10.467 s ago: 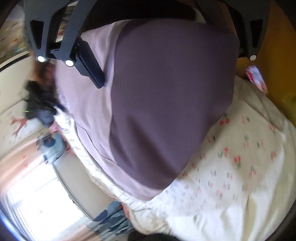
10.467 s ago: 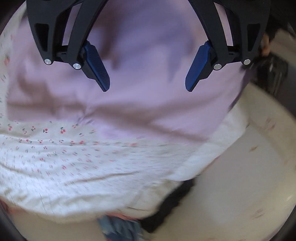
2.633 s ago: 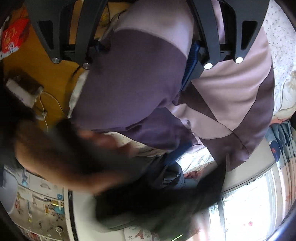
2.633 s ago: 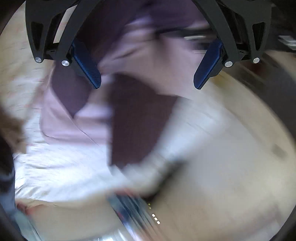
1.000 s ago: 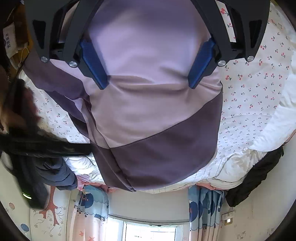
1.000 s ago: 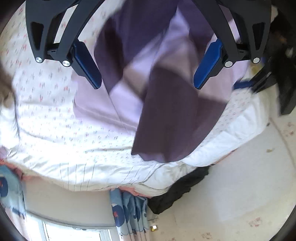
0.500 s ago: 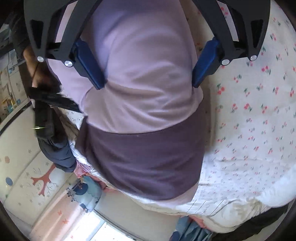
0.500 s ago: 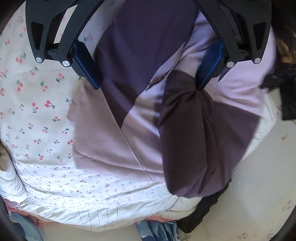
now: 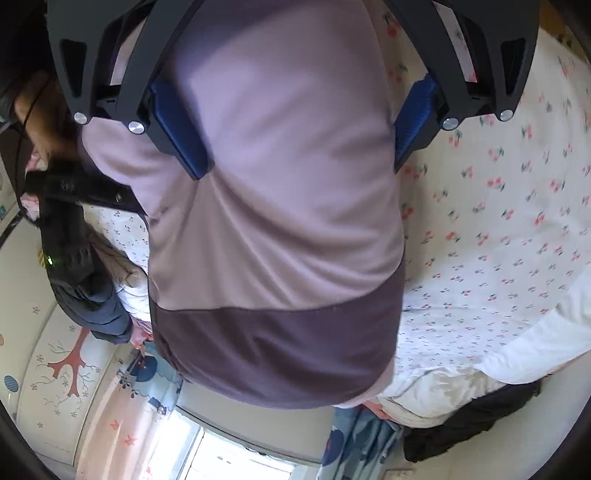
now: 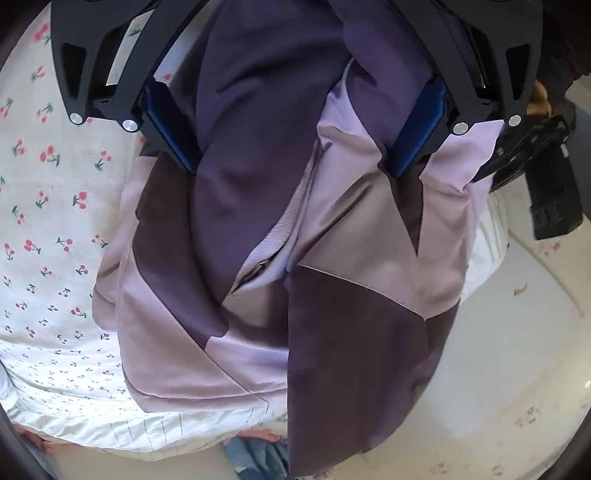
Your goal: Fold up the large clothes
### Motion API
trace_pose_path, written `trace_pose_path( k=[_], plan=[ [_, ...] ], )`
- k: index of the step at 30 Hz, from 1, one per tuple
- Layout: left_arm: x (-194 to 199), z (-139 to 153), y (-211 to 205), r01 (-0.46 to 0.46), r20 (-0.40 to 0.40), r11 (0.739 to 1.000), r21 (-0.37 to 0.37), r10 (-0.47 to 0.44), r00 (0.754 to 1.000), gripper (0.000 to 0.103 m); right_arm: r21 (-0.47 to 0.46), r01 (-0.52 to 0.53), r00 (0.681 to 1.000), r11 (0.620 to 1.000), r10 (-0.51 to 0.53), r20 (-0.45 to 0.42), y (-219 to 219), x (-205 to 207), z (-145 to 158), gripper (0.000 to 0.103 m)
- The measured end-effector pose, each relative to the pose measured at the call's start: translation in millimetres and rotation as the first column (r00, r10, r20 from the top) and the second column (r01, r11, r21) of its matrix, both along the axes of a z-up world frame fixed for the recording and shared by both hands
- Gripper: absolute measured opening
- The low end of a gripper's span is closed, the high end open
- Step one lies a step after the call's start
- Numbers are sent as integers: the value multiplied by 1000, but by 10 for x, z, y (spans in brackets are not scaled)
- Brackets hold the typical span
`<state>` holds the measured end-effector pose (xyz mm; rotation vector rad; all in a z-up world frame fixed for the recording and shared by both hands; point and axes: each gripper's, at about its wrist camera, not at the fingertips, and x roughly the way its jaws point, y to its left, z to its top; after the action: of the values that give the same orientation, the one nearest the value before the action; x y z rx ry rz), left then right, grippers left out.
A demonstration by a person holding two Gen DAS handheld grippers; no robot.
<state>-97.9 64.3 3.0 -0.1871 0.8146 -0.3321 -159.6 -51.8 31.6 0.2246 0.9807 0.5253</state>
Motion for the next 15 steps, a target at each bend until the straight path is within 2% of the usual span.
trace_pose_path(
  k=[4,5,8,10,11,12,14,15],
  plan=[
    [-96,76,-202,-35,33,996,78,32,999,91,-57,59,998,997,-60,-18,-105,-371,164,97],
    [-109,93,-259,-34,43,994,106,30,999,92,-40,87,996,995,-89,-29,-155,-507,135,97],
    [-132,104,-311,-29,54,990,141,21,998,95,10,131,990,991,-130,-57,-305,-585,-137,97],
    [-138,110,-298,-32,55,988,148,24,998,95,30,148,987,989,-145,-72,-337,-643,-107,97],
    [-131,118,-280,-37,53,989,144,30,998,95,17,154,987,988,-153,-55,-360,-681,-33,97],
    [-144,120,-270,-45,53,988,144,38,998,95,-5,161,987,987,-161,21,-359,-792,142,97],
    [-142,124,-234,-62,51,988,139,56,997,95,24,133,981,991,-135,142,-291,-1017,423,97],
    [-155,122,-237,-65,54,988,137,58,997,95,3,133,979,991,-132,154,-243,-1083,465,97]
  ],
)
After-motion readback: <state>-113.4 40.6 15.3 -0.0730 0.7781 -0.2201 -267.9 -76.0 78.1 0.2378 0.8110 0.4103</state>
